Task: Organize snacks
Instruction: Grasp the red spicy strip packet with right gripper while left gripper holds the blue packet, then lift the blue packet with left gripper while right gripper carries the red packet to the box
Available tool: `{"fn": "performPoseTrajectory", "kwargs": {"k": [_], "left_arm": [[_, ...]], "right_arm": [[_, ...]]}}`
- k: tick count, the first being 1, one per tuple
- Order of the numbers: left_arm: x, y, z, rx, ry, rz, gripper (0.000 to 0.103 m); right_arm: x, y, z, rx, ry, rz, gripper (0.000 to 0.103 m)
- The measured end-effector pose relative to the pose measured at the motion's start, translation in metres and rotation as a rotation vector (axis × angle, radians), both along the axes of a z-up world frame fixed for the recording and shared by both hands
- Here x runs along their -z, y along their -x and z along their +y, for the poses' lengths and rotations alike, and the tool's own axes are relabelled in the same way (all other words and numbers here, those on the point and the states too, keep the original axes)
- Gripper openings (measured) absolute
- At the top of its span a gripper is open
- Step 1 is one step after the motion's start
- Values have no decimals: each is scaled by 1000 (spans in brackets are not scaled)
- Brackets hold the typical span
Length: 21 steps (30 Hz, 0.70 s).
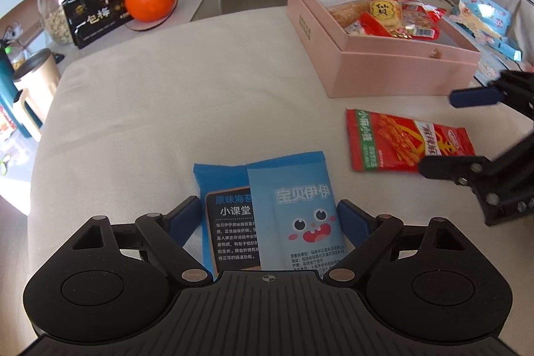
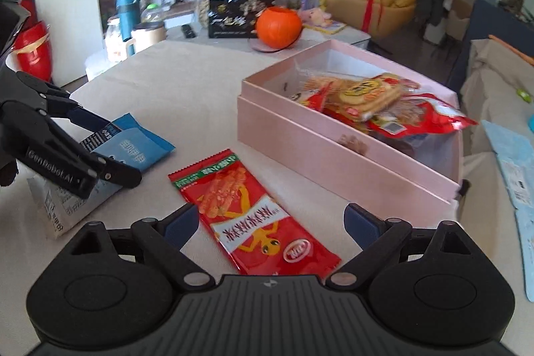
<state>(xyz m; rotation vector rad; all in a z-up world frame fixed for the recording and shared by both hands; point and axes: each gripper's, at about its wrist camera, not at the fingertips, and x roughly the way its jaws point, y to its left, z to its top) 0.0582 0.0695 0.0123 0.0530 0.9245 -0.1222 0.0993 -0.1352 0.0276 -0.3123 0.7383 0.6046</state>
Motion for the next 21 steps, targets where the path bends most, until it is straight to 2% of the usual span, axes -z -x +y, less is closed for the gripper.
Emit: {"fn": "performPoseTrajectory", "kwargs": {"k": [4,6,8,9,10,14,16,21], "left_arm": [[2,13,0,20,10,-19,93],[3,18,1,41,11,-25,93],[3,20,4,44,24,-26,93],[2,20,5,43,33,-26,93],[2,19,5,41,43,-24,93],[-1,9,16,12,118,-3,94],[-2,4,17,1,124,9,93],[-2,3,-3,71,-22,35,92]], "right_arm": [[14,-27,25,-39,24,115,94],[16,-29,32,-30,7,118,89],[11,-24,37,-34,11,129,74],[8,-21,38,-32,15,134,58],[5,-18,37,-32,21,144,49],[-6,2,25,-22,51,133,47],[-10,12,16,-11,63,126,47],[-13,24,-8,46,67,134,47]]}}
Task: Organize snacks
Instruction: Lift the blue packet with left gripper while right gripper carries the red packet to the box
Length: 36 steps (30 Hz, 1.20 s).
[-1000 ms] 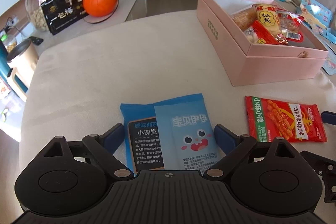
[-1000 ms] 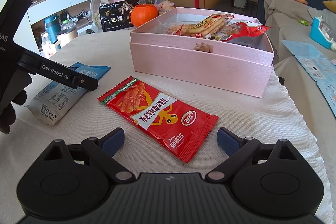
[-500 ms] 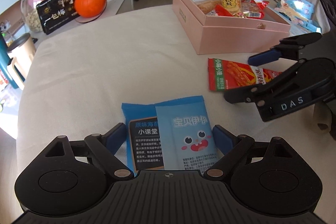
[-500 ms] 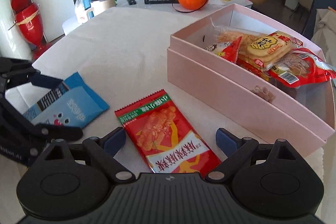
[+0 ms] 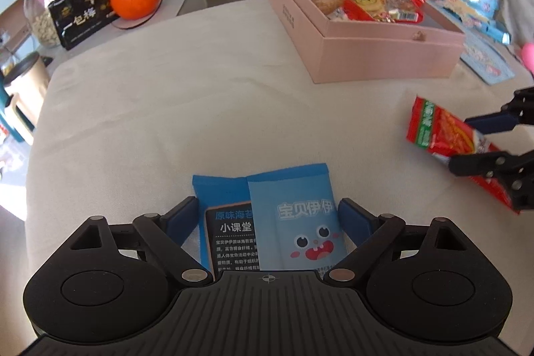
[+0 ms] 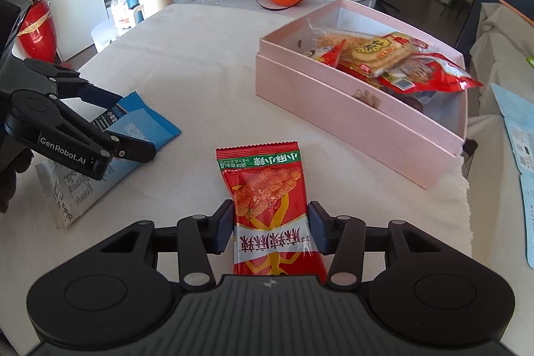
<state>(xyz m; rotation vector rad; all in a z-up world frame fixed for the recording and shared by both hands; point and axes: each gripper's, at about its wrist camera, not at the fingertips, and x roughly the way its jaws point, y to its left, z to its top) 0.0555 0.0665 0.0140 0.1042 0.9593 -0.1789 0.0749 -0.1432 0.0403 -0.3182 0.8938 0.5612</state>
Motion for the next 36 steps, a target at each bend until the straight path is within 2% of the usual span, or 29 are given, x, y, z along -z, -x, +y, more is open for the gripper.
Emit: {"fn": "performPoseTrajectory", "kwargs": {"k": [3,5,9,13,19,22,24,26,27,29,30,31,34,36], "left_arm": [[-8,10,3,41,51,6,90],[-20,21,4,51,73,-35,90],[-66,34,6,58,158,-160,90],[-124,31,-1,81,228,-332,90],[-208,-20,-19,101,335,-577,91],[-223,-66,-29,112,443,-588,92],[-215,-105,-37,72,523,-558,92],[-186,-146,-46,36,576,-496,92],[-160,-169,-54,27,575,-434,92],[-109,-205,-69,5,512,-283,91],[-87,-214,-74,4,488,-231,91],[-69,-219,-72,12,484,-200,85],[-54,-220,-50,-22,504,-203,80],[-55,-218,-32,-43,532,-210,80]], "right_arm": [[-5,4,-17,43,-27,16,46],[-14,8,-28,66,-46,-4,46],[-43,16,-45,91,-85,-79,46],[-82,14,-56,119,-144,-174,46],[-165,-13,-74,199,-219,-358,46],[-202,-39,-79,240,-264,-419,46],[-217,-60,-80,262,-306,-428,46],[-220,-86,-79,292,-343,-415,46],[-217,-98,-77,303,-355,-398,47],[-201,-128,-76,305,-391,-322,50],[-189,-142,-75,301,-403,-270,51],[-175,-155,-75,311,-412,-221,52],[-137,-173,-77,309,-427,-140,52],[-120,-179,-77,311,-403,-133,52]]}}
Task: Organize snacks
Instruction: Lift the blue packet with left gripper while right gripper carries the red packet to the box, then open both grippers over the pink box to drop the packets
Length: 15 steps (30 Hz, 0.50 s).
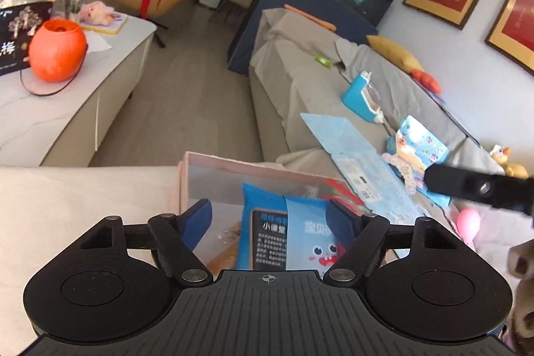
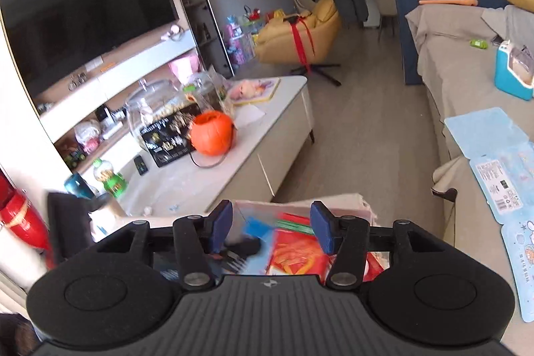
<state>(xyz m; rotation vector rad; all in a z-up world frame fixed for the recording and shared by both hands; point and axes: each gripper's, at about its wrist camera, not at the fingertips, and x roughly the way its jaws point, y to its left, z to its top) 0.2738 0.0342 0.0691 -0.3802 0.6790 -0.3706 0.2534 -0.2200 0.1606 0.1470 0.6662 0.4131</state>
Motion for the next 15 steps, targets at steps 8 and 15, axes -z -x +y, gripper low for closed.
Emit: {"fn": "performPoseTrajectory", "kwargs": {"k": [8,15], "left_arm": [[-16,75,31,-1,-42,-79,80],[10,193,12,-42,-291,-90,80]], "right_arm": [[69,12,22,-41,68,99,45],[79,114,31,-44,141,-49,74]]}}
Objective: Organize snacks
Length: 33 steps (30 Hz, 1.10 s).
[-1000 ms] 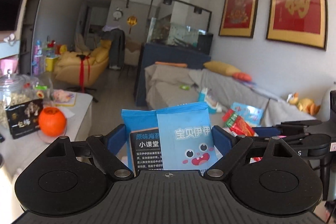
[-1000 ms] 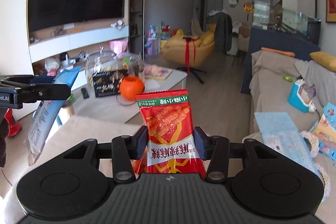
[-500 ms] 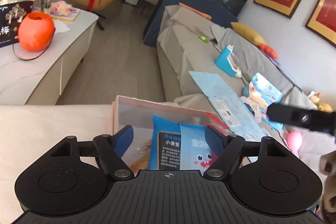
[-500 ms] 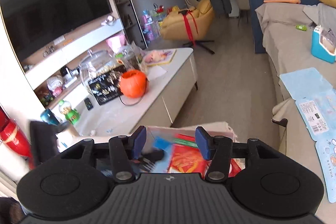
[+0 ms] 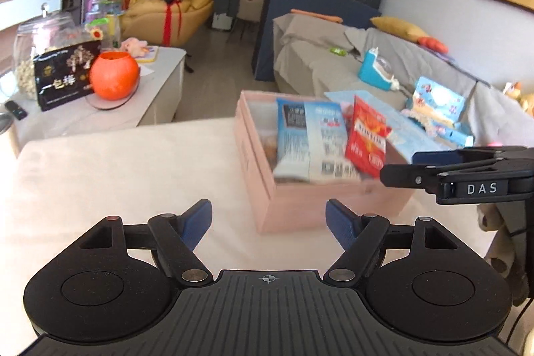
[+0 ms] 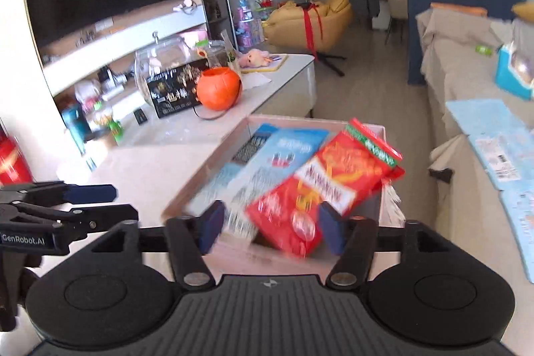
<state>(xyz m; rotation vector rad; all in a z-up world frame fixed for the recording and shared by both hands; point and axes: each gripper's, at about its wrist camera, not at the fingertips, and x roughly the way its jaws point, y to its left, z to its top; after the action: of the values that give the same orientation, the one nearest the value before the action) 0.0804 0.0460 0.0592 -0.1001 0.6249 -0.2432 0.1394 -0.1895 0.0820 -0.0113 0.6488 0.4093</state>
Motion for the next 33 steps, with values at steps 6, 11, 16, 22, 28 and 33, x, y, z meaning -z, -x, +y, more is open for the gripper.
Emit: {"fn": "performPoseTrajectory", "kwargs": {"k": [6,11,16,22,28,33], "left_arm": [[44,52,-18,-75,-78,63,80],[65,68,-26,-122,-104,24,82],[66,65,-34,-134,-163,26,84],[66,62,-35,-135,-174,26,85],[66,63,-35,-135,-173,26,85],[66,62,-33,-134,-169,27,85]], "right_arm": [[45,64,14,142,-25,137,78],[79,88,22,155,121,137,79],[89,93,12,237,116,101,103],[93,98,6,192,116,25,103],[92,97,6,192,110,26,103],[92,97,8,192,115,26,103]]}}
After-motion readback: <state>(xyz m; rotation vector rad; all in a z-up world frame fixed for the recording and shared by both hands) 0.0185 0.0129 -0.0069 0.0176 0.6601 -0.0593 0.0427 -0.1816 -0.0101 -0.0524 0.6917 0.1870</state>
